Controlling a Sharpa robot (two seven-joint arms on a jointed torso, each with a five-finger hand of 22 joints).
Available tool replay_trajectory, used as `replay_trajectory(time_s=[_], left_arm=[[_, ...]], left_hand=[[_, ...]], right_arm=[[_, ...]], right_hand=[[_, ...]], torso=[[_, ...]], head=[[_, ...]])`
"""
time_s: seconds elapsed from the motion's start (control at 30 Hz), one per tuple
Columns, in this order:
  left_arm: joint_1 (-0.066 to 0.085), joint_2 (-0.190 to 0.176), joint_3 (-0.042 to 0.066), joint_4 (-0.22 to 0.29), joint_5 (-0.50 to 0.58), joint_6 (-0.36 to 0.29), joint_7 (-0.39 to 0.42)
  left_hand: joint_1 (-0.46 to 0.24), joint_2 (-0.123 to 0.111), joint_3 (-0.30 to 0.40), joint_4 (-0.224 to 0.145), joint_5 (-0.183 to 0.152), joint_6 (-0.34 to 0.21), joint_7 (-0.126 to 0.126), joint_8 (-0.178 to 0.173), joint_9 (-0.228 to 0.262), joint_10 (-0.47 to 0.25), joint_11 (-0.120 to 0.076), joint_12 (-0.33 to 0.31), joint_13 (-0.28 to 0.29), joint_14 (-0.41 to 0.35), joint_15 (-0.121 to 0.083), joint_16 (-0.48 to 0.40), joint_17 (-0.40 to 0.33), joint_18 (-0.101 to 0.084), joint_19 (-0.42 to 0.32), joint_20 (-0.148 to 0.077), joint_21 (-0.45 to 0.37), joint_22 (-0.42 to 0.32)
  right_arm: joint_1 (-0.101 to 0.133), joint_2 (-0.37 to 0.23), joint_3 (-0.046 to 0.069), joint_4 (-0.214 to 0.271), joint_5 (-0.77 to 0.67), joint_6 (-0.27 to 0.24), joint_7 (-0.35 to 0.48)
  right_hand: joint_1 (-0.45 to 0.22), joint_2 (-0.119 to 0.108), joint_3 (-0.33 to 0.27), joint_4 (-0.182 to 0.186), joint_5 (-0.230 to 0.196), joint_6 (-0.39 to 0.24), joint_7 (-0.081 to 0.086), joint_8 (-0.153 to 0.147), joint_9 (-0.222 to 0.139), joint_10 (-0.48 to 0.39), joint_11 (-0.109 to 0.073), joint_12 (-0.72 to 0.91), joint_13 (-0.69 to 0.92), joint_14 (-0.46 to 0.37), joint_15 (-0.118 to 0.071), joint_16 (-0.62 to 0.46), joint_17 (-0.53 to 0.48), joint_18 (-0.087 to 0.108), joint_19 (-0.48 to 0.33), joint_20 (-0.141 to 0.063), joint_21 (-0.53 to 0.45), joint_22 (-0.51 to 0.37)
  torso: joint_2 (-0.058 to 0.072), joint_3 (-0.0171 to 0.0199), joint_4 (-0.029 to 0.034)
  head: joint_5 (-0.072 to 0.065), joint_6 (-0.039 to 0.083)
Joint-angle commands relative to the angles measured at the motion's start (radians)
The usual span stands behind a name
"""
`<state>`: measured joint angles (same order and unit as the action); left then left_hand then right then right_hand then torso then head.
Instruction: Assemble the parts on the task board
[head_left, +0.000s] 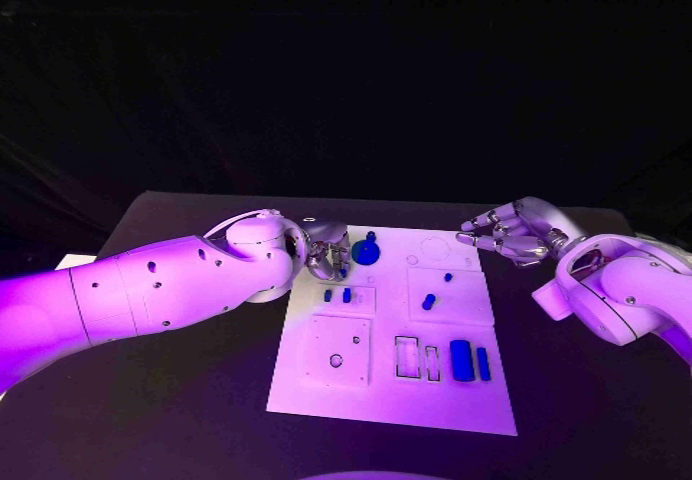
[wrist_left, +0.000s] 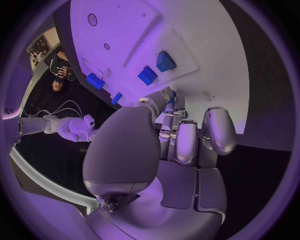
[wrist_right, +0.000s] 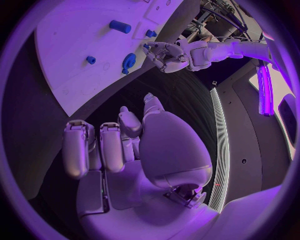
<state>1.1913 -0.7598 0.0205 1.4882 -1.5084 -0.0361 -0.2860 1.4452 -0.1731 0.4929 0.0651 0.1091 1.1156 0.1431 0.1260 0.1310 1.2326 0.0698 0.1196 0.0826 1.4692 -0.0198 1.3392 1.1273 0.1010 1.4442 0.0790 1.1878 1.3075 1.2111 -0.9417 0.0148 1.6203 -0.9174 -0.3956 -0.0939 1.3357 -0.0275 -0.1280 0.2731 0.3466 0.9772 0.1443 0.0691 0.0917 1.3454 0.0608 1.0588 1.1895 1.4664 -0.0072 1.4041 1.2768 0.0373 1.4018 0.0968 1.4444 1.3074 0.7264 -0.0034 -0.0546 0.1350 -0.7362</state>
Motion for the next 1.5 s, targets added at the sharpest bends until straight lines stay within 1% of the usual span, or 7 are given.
replay_trajectory(time_s=[0.03,0.67,1.0,1.1,1.17,1.3,1.5], left_arm=[[-0.003,0.002,-0.002,-0.003,-0.002,0.018,-0.007],[-0.003,-0.002,-0.002,-0.006,0.002,0.001,-0.014],[-0.003,-0.023,-0.002,0.004,0.003,-0.037,-0.012],[-0.003,-0.046,-0.001,0.014,0.026,-0.11,0.005],[-0.003,-0.061,-0.001,0.019,0.062,-0.188,0.028],[-0.003,-0.091,-0.002,0.031,0.329,-0.356,0.123],[-0.002,-0.124,-0.016,0.051,1.121,-0.439,0.403]], left_hand=[[-0.016,-0.003,0.008,0.004,-0.006,-0.02,0.007,-0.016,-0.008,-0.015,0.007,-0.014,-0.004,0.024,0.01,0.003,-0.003,-0.02,0.004,0.007,-0.001,0.014],[-0.03,-0.022,0.023,0.012,-0.005,-0.052,0.02,-0.048,-0.027,-0.051,0.023,-0.052,-0.014,0.019,0.024,-0.001,-0.02,-0.016,-0.004,0.021,-0.024,0.003],[-0.023,-0.033,0.046,0.007,-0.004,-0.104,0.033,-0.066,-0.051,-0.068,0.034,-0.058,-0.017,0.017,0.032,0.0,-0.029,-0.014,-0.005,0.03,-0.031,0.001],[-0.002,-0.028,0.081,-0.004,-0.003,-0.1,0.04,-0.055,-0.057,-0.093,0.039,-0.058,-0.019,0.004,0.036,-0.023,-0.074,-0.002,-0.026,0.033,-0.091,-0.035],[0.013,-0.022,0.121,-0.014,-0.001,-0.072,0.043,-0.042,-0.055,-0.097,0.041,-0.056,-0.019,-0.018,0.036,-0.067,-0.148,0.014,-0.053,0.033,-0.166,-0.081],[-0.006,-0.025,0.156,-0.002,-0.003,-0.059,0.037,-0.036,-0.058,-0.069,0.035,-0.045,-0.016,-0.026,0.032,-0.092,-0.188,0.021,-0.066,0.031,-0.203,-0.102],[-0.033,-0.025,0.157,0.007,-0.007,-0.059,0.035,-0.034,-0.062,-0.043,0.03,-0.028,-0.013,-0.104,0.028,-0.225,-0.388,0.058,-0.159,0.028,-0.423,-0.233]], right_arm=[[-0.001,0.001,0.0,0.0,-0.004,0.012,0.009],[-0.001,0.001,0.0,-0.006,-0.004,0.014,0.005],[-0.002,0.001,0.0,-0.02,-0.106,0.046,-0.016],[-0.002,0.001,0.0,-0.027,-0.232,0.089,-0.032],[-0.004,0.002,0.0,-0.03,-0.313,0.114,-0.042],[-0.011,0.005,0.0,-0.029,-0.478,0.152,-0.058],[-0.03,0.022,0.0,-0.027,-0.699,0.182,-0.082]], right_hand=[[-0.002,0.009,-0.006,-0.001,0.003,0.007,-0.001,0.001,0.001,-0.004,-0.005,0.0,0.002,0.047,-0.009,-0.003,0.001,0.019,-0.004,-0.002,-0.006,0.037],[0.0,0.012,-0.009,-0.001,0.004,0.007,-0.001,0.001,0.002,-0.021,-0.005,-0.037,-0.026,0.046,-0.01,-0.008,-0.007,0.021,-0.009,-0.002,-0.01,0.03],[0.139,0.053,0.021,-0.036,-0.008,0.015,0.005,0.004,0.004,-0.268,-0.002,-0.605,-0.468,0.023,-0.012,-0.104,-0.14,0.038,-0.056,-0.007,-0.062,-0.044],[0.236,0.044,0.078,-0.068,-0.056,0.044,0.018,0.008,0.007,-0.276,0.009,-0.762,-0.631,0.024,0.001,-0.11,-0.147,0.038,-0.056,0.0,-0.066,-0.048],[0.266,0.029,0.106,-0.076,-0.07,0.06,0.006,0.004,0.006,-0.252,0.012,-0.826,-0.717,0.026,0.005,-0.108,-0.145,0.039,-0.054,0.002,-0.066,-0.046],[0.288,0.002,0.165,-0.079,-0.083,0.091,-0.006,0.0,0.005,-0.211,0.01,-0.906,-0.847,0.027,0.0,-0.107,-0.143,0.038,-0.053,0.003,-0.067,-0.045],[0.284,-0.015,0.205,-0.075,-0.101,0.113,-0.015,-0.001,0.004,-0.205,0.01,-0.946,-0.921,0.027,0.0,-0.107,-0.143,0.038,-0.055,0.003,-0.07,-0.047]], torso=[[0.0,0.0002,-0.0006],[-0.001,0.0003,-0.0009],[-0.001,0.0,-0.0014],[-0.002,0.0002,-0.0014],[-0.002,0.0013,-0.0007],[-0.001,0.0004,-0.0002],[0.0,-0.0008,-0.0001]], head=[[0.0,0.0],[-0.001,0.001],[-0.004,0.002],[-0.005,0.002],[-0.006,0.005],[-0.011,0.008],[-0.017,0.013]])
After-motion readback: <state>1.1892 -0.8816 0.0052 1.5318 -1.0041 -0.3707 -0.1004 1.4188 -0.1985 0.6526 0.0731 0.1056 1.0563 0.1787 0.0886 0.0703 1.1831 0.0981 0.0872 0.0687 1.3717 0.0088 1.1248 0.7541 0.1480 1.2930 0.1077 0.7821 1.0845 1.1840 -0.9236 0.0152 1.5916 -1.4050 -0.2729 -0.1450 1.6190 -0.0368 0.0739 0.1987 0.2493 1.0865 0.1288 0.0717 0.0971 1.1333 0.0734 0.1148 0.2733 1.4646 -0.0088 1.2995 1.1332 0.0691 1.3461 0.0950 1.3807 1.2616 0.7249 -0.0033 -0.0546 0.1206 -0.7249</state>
